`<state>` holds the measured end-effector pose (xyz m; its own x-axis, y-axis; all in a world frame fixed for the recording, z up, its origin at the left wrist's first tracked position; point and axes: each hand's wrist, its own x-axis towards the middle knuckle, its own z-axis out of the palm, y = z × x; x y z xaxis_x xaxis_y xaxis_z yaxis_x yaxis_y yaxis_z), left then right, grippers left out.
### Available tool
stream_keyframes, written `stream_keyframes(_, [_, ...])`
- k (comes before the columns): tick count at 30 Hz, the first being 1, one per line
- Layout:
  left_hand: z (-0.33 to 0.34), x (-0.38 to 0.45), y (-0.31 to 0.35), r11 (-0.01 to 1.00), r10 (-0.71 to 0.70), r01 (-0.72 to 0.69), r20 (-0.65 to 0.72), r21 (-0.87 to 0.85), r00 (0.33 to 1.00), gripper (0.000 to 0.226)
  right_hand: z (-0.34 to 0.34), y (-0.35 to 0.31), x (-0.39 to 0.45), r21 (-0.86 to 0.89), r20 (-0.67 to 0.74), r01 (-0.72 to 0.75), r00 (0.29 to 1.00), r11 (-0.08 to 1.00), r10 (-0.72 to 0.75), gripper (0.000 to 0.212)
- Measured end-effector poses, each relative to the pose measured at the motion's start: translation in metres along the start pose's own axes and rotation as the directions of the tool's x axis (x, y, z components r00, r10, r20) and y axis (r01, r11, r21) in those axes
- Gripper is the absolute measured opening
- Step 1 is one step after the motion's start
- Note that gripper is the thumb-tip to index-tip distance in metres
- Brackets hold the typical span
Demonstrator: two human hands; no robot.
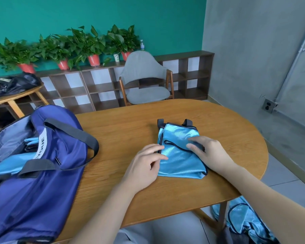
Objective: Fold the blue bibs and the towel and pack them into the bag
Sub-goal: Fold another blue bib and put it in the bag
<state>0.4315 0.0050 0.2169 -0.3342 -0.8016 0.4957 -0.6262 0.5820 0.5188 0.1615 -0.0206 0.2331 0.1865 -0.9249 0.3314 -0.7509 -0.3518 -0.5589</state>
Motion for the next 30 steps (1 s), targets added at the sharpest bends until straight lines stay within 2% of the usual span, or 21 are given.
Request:
stream_keyframes(4, [0.003,0.001,-0.006,0.999,-0.038,0.040,0.103,-0.018,0.994,0.040,-0.003,-0.012,-0.028,0.150,0.102,0.038,0.993,0.988,-0.054,0.052])
stream_keyframes(8, [0.004,0.003,-0.008,0.998,-0.058,0.058,0.115,0.002,0.992,0.037,0.001,-0.018,-0.047,0.147,0.178,0.109,0.975,0.983,-0.134,0.048])
stream_keyframes(14, [-0.001,0.002,-0.001,0.997,-0.064,0.070,0.118,-0.041,0.991,0.023,0.004,-0.021,-0.049,0.156,0.141,0.182,0.969,0.971,-0.204,0.027])
stream_keyframes(16, [-0.004,0.000,0.003,0.999,-0.018,0.023,0.138,-0.031,0.990,0.029,0.002,-0.023,-0.048,0.225,0.106,0.153,0.978,0.962,-0.180,0.021])
stream_keyframes(20, [-0.004,0.003,0.006,0.992,-0.037,0.005,0.246,0.129,0.969,0.067,-0.003,-0.023,-0.046,0.368,0.149,-0.014,0.988,0.930,-0.044,0.007])
stream_keyframes(21, [-0.003,0.003,0.005,0.990,-0.040,0.005,0.246,0.141,0.968,0.066,-0.004,-0.023,-0.045,0.394,0.164,-0.046,0.986,0.918,-0.021,0.006])
stream_keyframes(23, [-0.003,0.003,0.005,0.996,-0.033,0.015,0.195,0.093,0.980,0.047,-0.004,-0.024,-0.045,0.426,0.174,-0.098,0.984,0.899,0.025,0.006])
stream_keyframes(26, [-0.005,0.003,0.005,0.994,-0.107,0.110,0.128,-0.019,0.986,0.023,-0.005,-0.025,-0.047,0.460,0.158,-0.125,0.986,0.879,0.057,0.020])
stream_keyframes(30, [-0.008,0.002,0.011,0.961,-0.213,0.217,0.043,-0.171,0.976,0.012,-0.005,-0.024,-0.048,0.363,0.186,-0.069,0.983,0.929,0.001,0.062])
